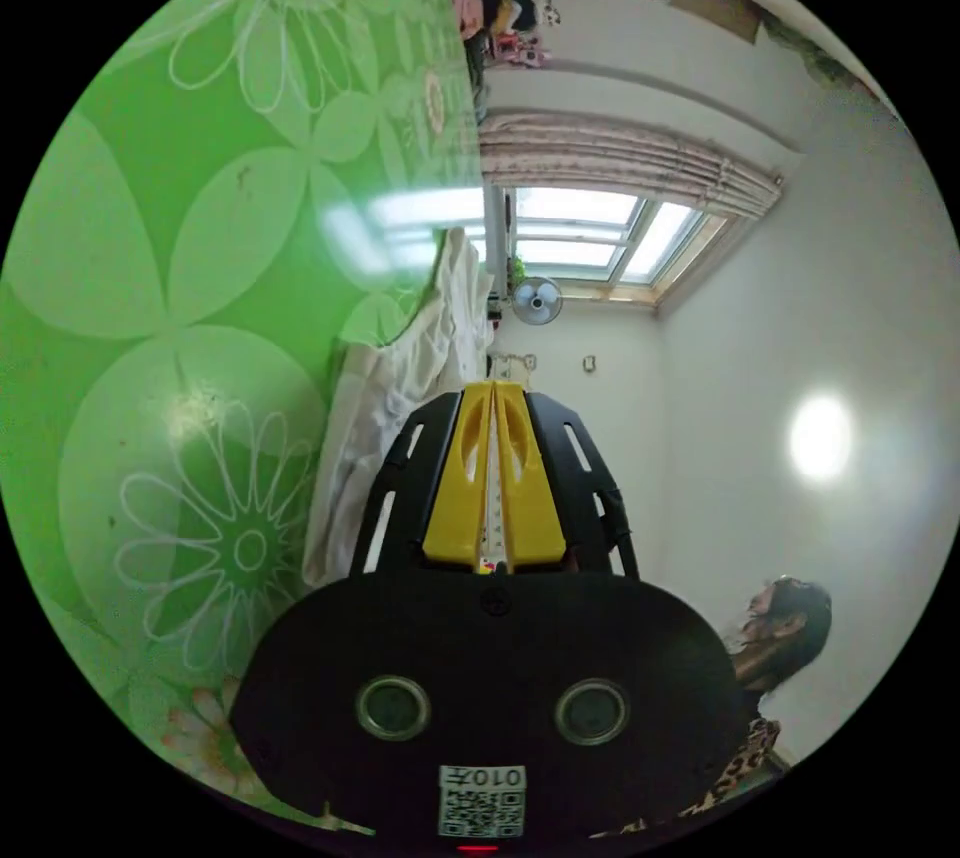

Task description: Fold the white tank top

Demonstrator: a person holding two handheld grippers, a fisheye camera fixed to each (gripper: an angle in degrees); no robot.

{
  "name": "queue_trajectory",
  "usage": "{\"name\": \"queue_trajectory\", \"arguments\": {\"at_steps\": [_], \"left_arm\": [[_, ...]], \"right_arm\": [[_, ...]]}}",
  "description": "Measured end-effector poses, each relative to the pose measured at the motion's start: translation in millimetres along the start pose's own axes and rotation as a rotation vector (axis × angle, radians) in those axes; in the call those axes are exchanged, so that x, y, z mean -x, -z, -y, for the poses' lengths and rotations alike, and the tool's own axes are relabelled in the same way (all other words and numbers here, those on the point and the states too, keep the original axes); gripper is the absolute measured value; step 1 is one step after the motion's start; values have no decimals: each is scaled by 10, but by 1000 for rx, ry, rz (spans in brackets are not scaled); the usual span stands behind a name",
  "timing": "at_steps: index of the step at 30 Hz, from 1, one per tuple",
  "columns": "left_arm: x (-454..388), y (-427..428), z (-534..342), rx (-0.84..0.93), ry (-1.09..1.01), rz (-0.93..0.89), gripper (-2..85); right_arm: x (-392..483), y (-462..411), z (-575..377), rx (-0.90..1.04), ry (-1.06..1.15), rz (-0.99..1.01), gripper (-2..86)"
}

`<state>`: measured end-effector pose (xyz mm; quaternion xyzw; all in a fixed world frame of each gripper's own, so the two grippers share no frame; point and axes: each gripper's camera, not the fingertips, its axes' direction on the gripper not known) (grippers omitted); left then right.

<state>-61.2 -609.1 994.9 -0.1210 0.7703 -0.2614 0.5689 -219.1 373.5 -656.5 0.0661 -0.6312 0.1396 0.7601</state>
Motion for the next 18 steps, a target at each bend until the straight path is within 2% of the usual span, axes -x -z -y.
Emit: {"name": "queue_trajectory", "arguments": {"at_steps": [2, 4, 6, 11, 13, 15, 18], "left_arm": [[-135, 67, -65, -13, -67, -59, -2], [-224, 25, -125, 31, -115, -66, -2], [-283, -26, -238, 68, -141, -30, -2], [-562, -28, -978, 87, -188, 159, -2], [-743, 23, -1309, 78, -209, 259, -2], [-879, 44, -1628, 70, -211, 364, -2], [-913, -70, -2085, 36, -169, 466, -2]], "right_arm": [[79, -51, 14, 69, 43, -64, 24], [147, -95, 18, 116, 65, -155, 25], [151, -64, 6, 115, 72, -159, 25], [90, 117, -25, 99, 110, -24, 25], [33, 255, -77, 150, 130, 133, 27], [20, 502, -182, 157, 141, 193, 28], [-103, 1202, -426, 131, 139, 147, 28]]}}
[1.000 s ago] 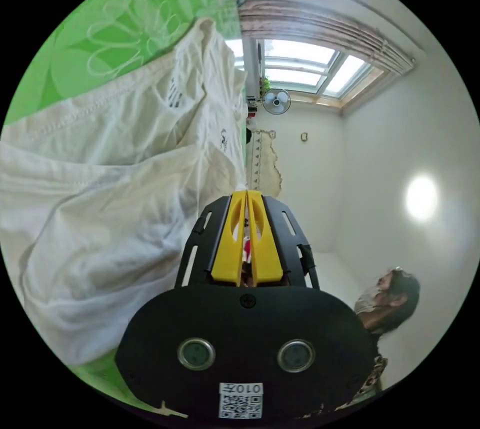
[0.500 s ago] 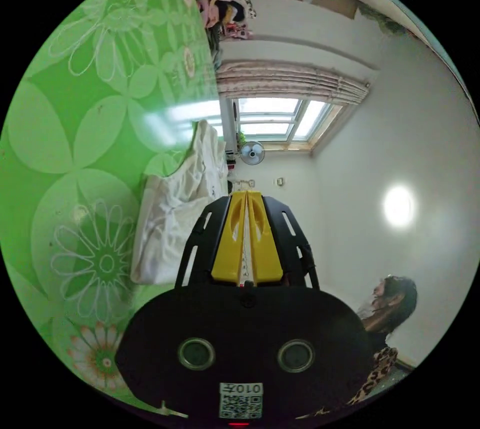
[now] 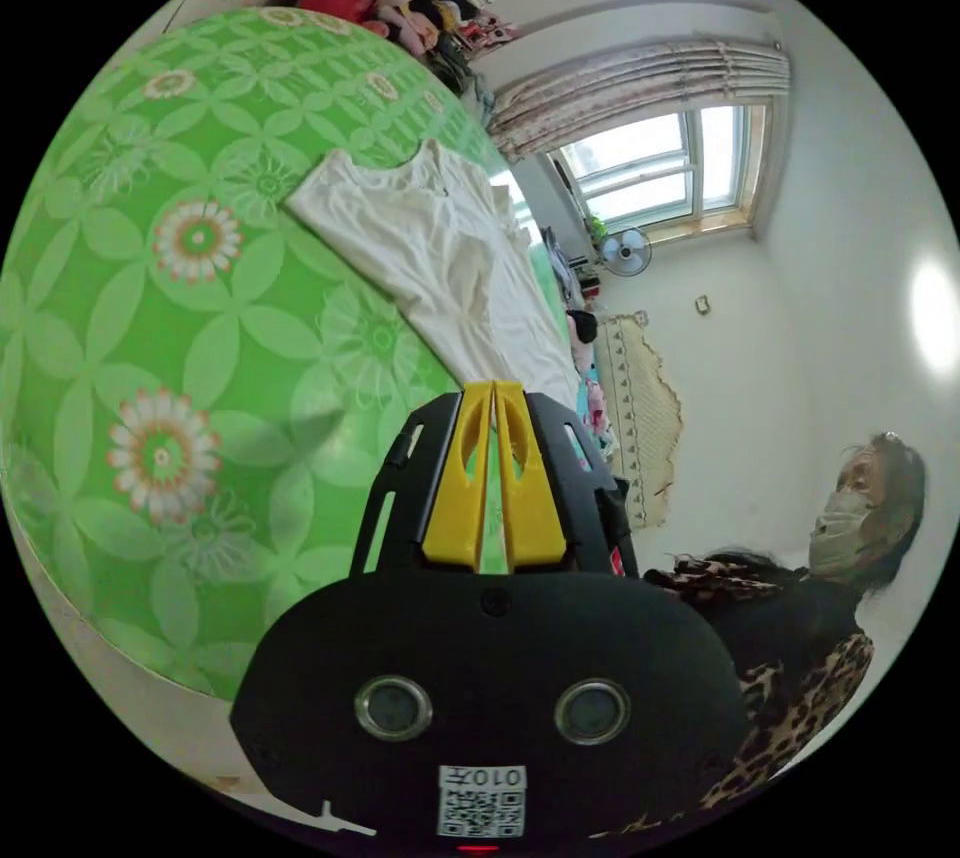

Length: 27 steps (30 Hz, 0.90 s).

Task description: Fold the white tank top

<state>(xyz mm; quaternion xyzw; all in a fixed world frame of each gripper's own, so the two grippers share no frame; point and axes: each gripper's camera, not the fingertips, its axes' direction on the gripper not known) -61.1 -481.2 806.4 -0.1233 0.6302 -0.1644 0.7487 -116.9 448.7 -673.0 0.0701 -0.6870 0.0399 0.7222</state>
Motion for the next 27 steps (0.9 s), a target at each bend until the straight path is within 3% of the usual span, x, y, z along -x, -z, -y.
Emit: {"name": "queue_trajectory", "arguments": {"at_steps": [6, 11, 15, 21, 27], "left_arm": [[-326, -1044, -439, 144, -3, -92, -1], [-480, -1885, -385, 261, -28, -149, -1], [-508, -2136, -383, 316, -47, -77, -2], [-577, -2188, -378, 324, -74, -58, -1], [-837, -2615, -255, 399, -159, -93, -1]], "right_arm": [[-239, 1115, -249, -63, -133, -111, 45], [-125, 891, 22, 88, -78, -196, 40], [-258, 812, -55, 191, -190, -504, 27], [-396, 1396, -283, -41, -217, -296, 28], [-802, 1229, -211, -7, -302, -219, 45]]}}
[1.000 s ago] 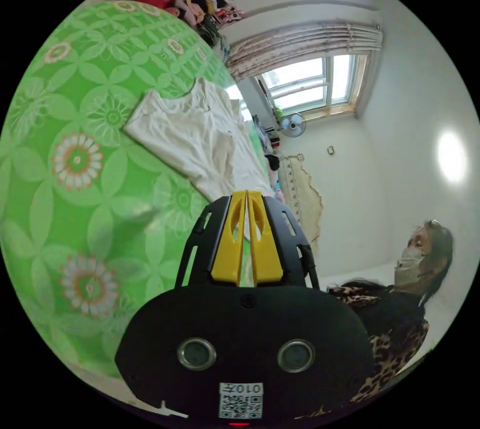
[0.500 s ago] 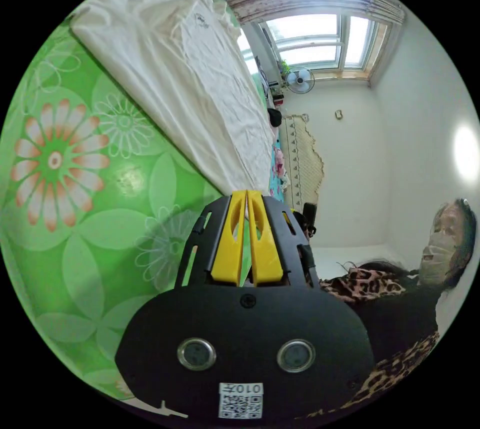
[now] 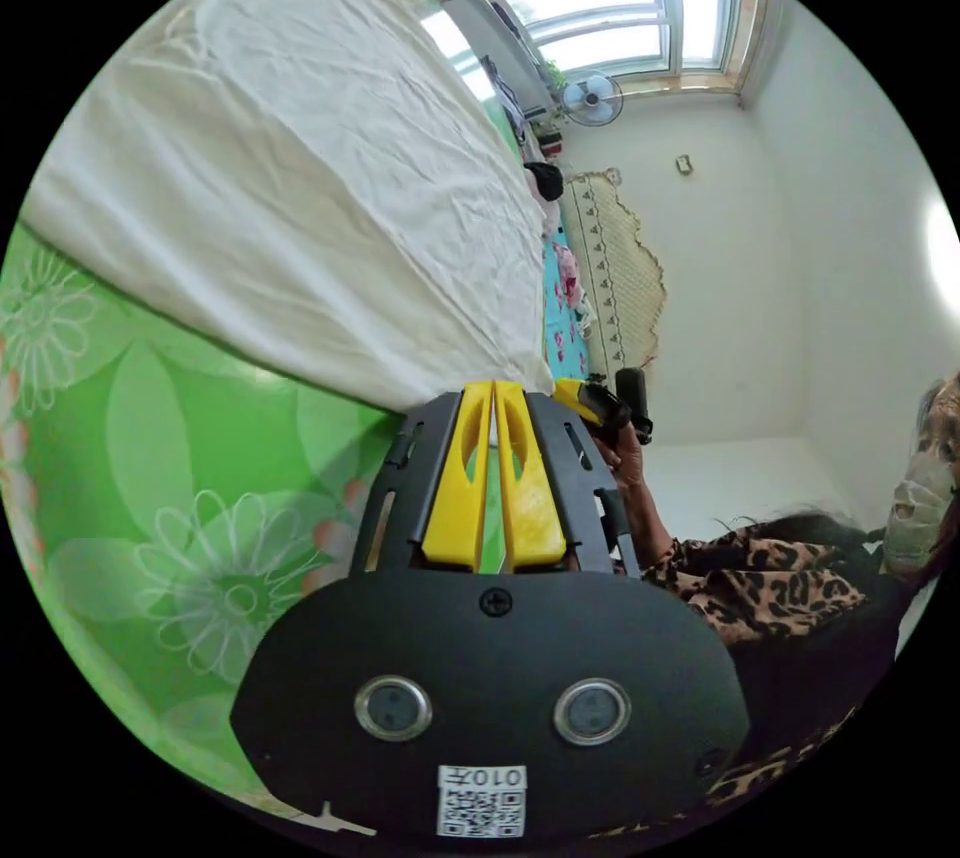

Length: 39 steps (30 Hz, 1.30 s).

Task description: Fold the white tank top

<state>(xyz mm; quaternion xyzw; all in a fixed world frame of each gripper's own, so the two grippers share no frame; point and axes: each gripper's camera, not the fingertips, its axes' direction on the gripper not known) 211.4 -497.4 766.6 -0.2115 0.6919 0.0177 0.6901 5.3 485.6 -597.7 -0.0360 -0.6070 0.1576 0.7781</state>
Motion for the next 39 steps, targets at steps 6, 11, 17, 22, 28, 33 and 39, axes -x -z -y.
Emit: {"name": "queue_trajectory", "arguments": {"at_steps": [6, 11, 17, 22, 28, 33, 39], "left_arm": [[90, -193, 166, 49, 0, -20, -1], [107, -149, 222, 78, -40, -20, -1], [157, -94, 265, 94, -58, -57, -2], [197, -51, 279, 88, -47, -96, -2], [170, -23, 297, 95, -49, -100, -2], [127, -16, 300, 99, -56, -104, -1], [40, -33, 298, 110, -69, -108, -1]], "right_arm": [[-379, -84, 40, -4, -50, 88, 44], [-739, 61, -28, -101, -95, 261, 31], [-1096, 227, -110, -148, -103, 289, 40], [-1049, -87, -126, 2, -88, 240, 68], [-1317, -378, -44, 30, -135, 244, 67], [-1556, -356, -18, -41, -170, 241, 35], [-1802, -392, -26, -82, -159, 245, 30]]}}
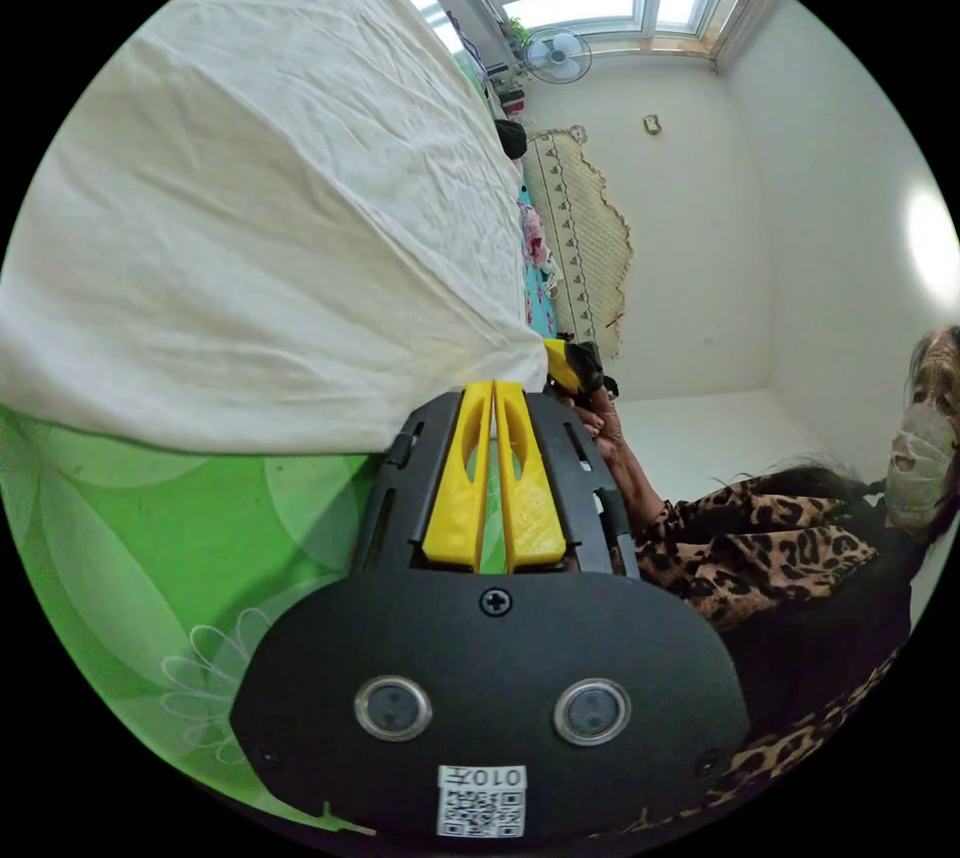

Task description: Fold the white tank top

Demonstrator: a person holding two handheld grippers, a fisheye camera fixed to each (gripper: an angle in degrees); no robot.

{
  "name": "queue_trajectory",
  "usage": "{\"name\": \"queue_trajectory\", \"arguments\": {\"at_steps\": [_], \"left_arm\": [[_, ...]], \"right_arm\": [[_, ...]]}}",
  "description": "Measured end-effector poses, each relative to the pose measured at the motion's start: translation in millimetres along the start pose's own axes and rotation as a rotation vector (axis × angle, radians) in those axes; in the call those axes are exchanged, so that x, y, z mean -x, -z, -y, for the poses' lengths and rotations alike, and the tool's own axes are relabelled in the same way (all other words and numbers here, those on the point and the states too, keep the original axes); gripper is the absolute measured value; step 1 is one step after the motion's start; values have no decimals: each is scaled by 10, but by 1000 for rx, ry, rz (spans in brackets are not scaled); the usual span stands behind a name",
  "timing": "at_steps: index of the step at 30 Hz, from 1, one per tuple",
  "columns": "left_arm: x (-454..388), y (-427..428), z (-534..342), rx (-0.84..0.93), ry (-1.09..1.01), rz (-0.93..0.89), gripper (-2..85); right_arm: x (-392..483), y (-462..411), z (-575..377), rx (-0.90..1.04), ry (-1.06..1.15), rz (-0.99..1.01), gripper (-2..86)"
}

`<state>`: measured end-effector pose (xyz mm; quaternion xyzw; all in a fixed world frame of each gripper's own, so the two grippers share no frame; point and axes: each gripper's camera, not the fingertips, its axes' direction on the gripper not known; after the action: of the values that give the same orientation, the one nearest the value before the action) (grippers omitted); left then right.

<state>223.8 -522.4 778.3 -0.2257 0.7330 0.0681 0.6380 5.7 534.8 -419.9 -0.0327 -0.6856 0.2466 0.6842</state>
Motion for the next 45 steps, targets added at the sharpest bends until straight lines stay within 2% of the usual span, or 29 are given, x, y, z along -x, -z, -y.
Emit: {"name": "queue_trajectory", "arguments": {"at_steps": [6, 9, 11, 14, 15, 17, 21, 26, 29, 35, 39, 41, 45], "left_arm": [[-120, -53, -8, 6, 31, 2, -1], [-196, -96, -11, 24, 31, 9, -1], [-257, -100, -16, 29, 74, -47, -1], [-520, 102, 43, -3, -45, -89, -1], [-570, 170, 76, -16, -72, -68, -1], [-707, 430, 305, -35, -149, 109, -1], [-910, 731, 878, -83, -160, 346, -1], [-1685, 805, 2216, -100, -257, 812, -1], [-1787, 748, 3008, -98, -253, 914, -1], [-1516, 684, 3954, -138, -76, 942, -2], [-1460, 694, 4155, -161, -5, 996, -2], [-1452, 775, 4139, -205, 31, 963, -2], [-1403, 831, 4028, -194, 80, 935, -2]], "right_arm": [[-167, -172, 73, 53, -1, -143, 33], [-273, -13, 47, -31, -31, -163, 33], [-264, 81, 40, -73, -16, -148, 35], [-153, 157, 82, -114, 43, -192, 48], [-146, 150, 125, -109, 58, -224, 55], [-202, 113, 220, -91, 82, -265, 60], [-542, 54, 645, -90, 100, -275, 61], [-762, 16, 1583, -96, 173, -245, 76], [-744, -77, 2084, -62, 251, -281, 81], [-884, -324, 2748, 43, 332, -398, 88], [-947, -548, 3151, 87, 391, -292, 91], [-833, -804, 3412, 127, 454, -269, 93], [-529, -1814, 4111, 300, 556, -213, 102]]}}
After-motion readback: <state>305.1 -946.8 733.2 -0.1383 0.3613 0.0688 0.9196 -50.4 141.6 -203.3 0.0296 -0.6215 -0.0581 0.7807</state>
